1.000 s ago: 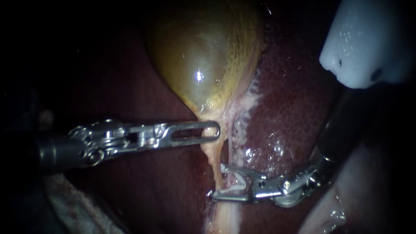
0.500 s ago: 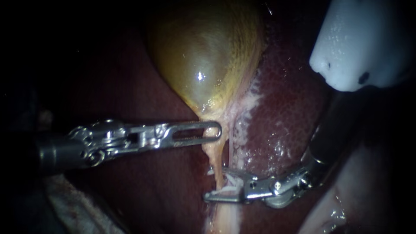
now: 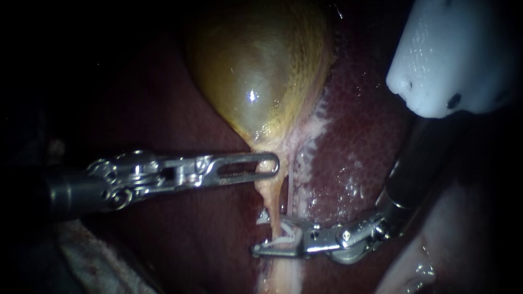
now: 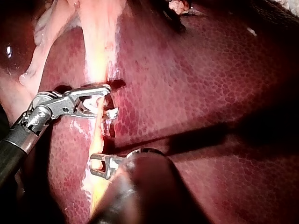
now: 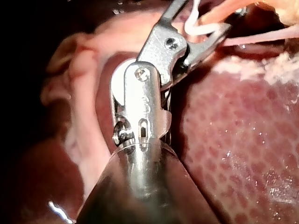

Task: Clipping first clip left tube

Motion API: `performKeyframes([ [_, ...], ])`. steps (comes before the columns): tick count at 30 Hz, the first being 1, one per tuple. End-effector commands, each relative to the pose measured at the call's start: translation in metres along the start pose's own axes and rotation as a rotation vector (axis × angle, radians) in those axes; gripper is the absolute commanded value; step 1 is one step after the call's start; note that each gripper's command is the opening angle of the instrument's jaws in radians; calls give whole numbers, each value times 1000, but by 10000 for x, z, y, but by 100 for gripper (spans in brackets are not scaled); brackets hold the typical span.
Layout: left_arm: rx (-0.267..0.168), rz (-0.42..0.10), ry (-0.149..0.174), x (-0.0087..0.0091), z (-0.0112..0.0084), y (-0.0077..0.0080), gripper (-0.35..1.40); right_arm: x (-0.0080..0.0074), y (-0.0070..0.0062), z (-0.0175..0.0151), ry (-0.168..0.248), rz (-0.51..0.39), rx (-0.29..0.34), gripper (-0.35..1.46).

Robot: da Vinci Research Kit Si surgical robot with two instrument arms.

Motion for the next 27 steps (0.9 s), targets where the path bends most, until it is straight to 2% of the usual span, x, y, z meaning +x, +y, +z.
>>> performKeyframes([
  [1, 0, 0, 0, 0, 0, 0, -35, 0, 0, -1, 0, 0, 0, 41],
  [8, 0, 0, 0, 0, 0, 0, -35, -1, 1, -3, 0, -1, 1, 20],
  [15, 0, 0, 0, 0, 0, 0, -35, -2, 3, -7, -3, -3, 4, -24],
  [19, 0, 0, 0, 0, 0, 0, -35, -3, 5, -11, -4, -6, 2, -33],
  [27, 0, 0, -1, 0, 0, 0, -35, -4, 8, -13, -6, -7, 4, -31],
])
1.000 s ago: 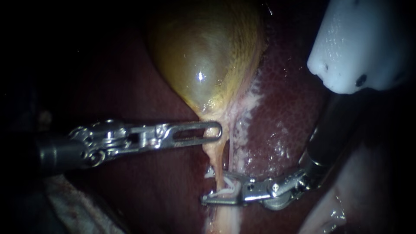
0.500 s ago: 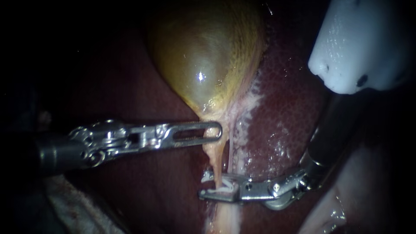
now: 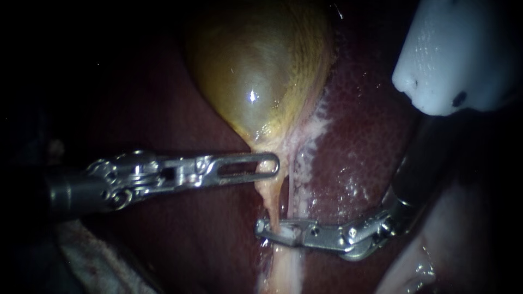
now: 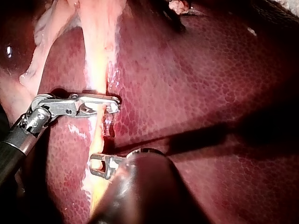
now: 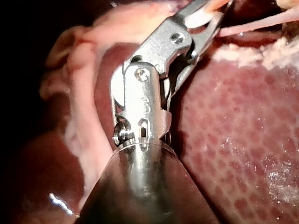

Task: Clipping first clip left tube

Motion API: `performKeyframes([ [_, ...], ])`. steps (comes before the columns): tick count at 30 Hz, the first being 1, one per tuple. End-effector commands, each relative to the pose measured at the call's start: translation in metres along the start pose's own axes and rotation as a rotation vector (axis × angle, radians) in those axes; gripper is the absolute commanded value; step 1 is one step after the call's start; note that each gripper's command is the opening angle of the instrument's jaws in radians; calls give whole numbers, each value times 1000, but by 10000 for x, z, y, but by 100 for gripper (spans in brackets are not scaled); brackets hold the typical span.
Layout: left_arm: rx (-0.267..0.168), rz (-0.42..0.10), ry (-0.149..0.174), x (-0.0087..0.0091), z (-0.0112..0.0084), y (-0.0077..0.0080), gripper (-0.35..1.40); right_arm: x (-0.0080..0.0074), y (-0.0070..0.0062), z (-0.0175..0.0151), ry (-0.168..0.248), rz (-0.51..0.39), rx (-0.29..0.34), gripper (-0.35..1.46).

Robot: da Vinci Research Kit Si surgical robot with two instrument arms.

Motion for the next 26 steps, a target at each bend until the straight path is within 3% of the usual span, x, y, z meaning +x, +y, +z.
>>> performKeyframes([
  [1, -1, 0, 0, 0, 0, 0, -35, 0, 0, 0, -1, 0, 1, -31],
  [26, -1, 0, 0, 0, 0, 0, -35, 0, -1, 0, 0, 0, 2, -29],
])
